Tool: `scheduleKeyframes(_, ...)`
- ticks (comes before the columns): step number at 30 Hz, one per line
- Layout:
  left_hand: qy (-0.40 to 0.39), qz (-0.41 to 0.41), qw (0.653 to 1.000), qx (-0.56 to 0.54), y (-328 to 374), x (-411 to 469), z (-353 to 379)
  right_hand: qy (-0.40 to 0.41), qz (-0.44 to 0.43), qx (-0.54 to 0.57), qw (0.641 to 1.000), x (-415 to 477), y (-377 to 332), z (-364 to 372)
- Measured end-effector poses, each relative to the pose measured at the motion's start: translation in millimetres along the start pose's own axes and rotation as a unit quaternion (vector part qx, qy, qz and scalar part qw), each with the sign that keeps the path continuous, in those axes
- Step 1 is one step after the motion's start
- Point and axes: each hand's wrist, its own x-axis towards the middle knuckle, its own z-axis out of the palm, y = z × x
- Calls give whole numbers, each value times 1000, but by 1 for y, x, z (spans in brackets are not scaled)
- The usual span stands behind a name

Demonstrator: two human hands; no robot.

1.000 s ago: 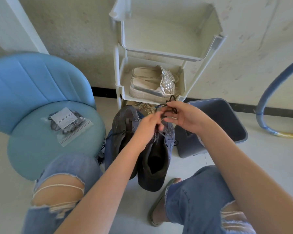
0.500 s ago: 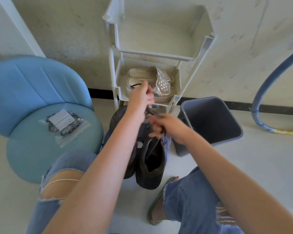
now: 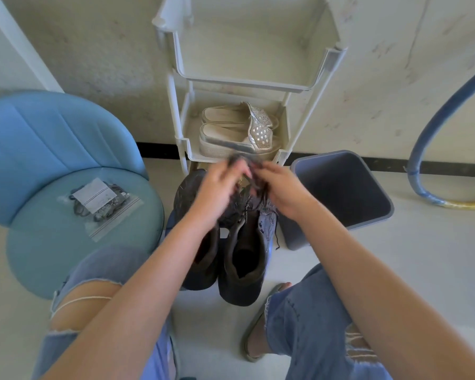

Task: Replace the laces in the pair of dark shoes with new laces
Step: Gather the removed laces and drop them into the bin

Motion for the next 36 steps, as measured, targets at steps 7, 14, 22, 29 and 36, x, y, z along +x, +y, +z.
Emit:
scheduleKeyframes(7,203,20,956,-211,-8,31,-33,-306,63,-129,941,-22,-6,14)
scheduleKeyframes(14,-109,-135,945,278,-19,15,-18,67,-58,49,995,-4,-7,-17)
scheduleKeyframes(22,-250,-86,959,100,-19,4,19,-133,-53,199,970,1,-10,14)
scheduleKeyframes(29,43,-89,992,77,-17,20,6,-83,-45,239,966,-9,-27,-22)
scheduleKeyframes(36,-241,-199,949,-44,-11,18,41,14,-80,190,978,-11,-24,-26)
